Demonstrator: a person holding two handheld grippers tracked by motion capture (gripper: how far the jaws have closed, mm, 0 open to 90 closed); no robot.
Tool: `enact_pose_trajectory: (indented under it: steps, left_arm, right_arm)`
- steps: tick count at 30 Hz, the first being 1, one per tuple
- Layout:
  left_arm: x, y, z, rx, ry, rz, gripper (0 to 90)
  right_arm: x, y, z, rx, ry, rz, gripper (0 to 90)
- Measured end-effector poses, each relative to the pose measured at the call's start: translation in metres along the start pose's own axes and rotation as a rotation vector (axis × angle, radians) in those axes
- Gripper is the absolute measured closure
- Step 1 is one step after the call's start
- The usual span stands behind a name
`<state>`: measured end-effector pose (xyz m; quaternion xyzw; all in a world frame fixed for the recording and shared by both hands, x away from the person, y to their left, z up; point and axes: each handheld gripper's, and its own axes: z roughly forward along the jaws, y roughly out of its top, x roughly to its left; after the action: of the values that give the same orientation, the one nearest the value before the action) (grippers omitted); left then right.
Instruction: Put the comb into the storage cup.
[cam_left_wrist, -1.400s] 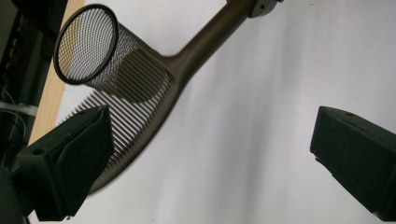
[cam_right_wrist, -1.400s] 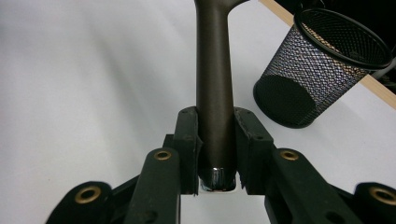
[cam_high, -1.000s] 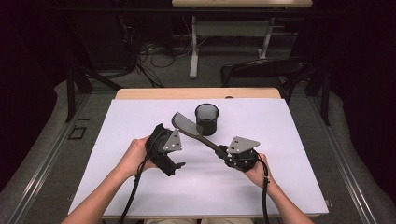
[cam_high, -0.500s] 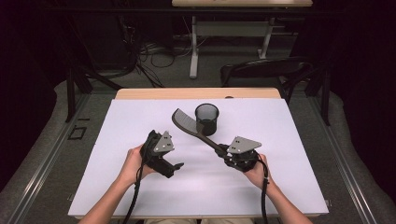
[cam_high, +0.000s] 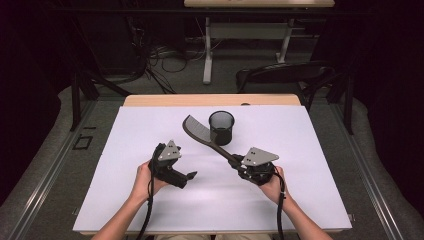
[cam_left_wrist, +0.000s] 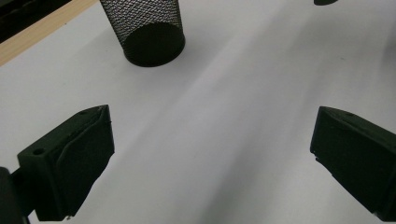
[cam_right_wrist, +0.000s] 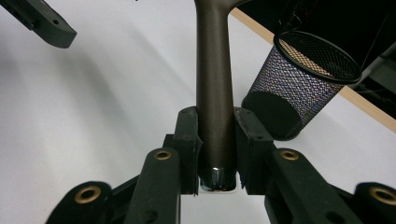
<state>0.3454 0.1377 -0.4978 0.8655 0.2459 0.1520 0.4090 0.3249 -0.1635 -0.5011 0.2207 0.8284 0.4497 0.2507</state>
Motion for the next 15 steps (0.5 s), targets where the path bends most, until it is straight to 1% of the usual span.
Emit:
enact_pose_trajectory:
  steps: [3, 9, 11, 15]
  left_arm:
    - [0.000, 0.000, 0.001, -0.018, 0.001, -0.025, 0.0]
    - [0.000, -0.001, 0.001, -0.044, 0.031, -0.050, 0.0]
    - [0.001, -0.002, 0.000, -0.050, 0.034, -0.065, 0.0]
    - [0.001, -0.002, 0.000, -0.059, 0.045, -0.081, 0.0]
  right_arm:
    - [0.000, -0.001, 0.000, -0.005, -0.009, 0.008, 72.7]
    - [0.005, -0.002, 0.004, -0.014, -0.027, 0.021, 72.7]
    - [0.007, -0.002, 0.006, -0.018, -0.036, 0.025, 72.7]
    - [0.011, -0.001, 0.009, -0.028, -0.054, 0.036, 72.7]
